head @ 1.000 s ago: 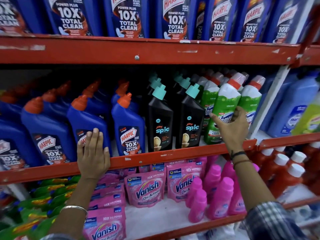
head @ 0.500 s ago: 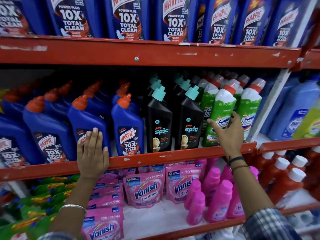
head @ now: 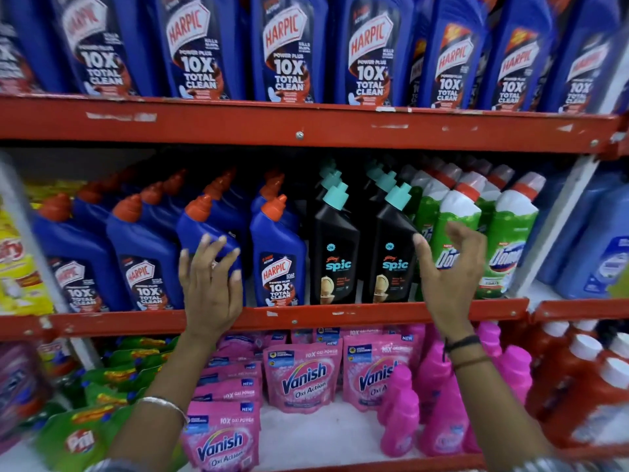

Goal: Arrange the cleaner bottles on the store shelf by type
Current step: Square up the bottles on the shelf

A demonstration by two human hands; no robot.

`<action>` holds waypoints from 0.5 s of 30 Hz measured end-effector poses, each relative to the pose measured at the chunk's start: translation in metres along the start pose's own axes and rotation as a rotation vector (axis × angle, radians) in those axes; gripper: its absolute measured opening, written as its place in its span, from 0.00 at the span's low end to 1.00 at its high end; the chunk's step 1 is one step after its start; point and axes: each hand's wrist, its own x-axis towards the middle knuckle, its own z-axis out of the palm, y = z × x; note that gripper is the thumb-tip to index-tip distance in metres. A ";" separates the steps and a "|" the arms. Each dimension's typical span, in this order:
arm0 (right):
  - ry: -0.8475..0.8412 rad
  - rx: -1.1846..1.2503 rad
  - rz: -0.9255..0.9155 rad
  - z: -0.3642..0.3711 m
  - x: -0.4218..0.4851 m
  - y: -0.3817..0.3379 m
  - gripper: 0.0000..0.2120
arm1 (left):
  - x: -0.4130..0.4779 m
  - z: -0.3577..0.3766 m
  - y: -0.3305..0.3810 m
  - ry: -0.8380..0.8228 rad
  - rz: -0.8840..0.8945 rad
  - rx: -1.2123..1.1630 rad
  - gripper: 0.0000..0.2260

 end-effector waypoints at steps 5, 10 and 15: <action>-0.341 0.289 0.126 0.042 0.019 -0.065 0.23 | 0.093 -0.014 0.034 -0.156 -0.116 -0.317 0.10; -0.574 0.272 0.329 0.086 0.032 -0.075 0.28 | 0.119 -0.001 0.050 -0.469 -0.420 -0.156 0.19; -0.566 0.358 0.414 0.102 0.040 -0.067 0.21 | 0.124 -0.001 0.053 -0.493 -0.438 -0.122 0.17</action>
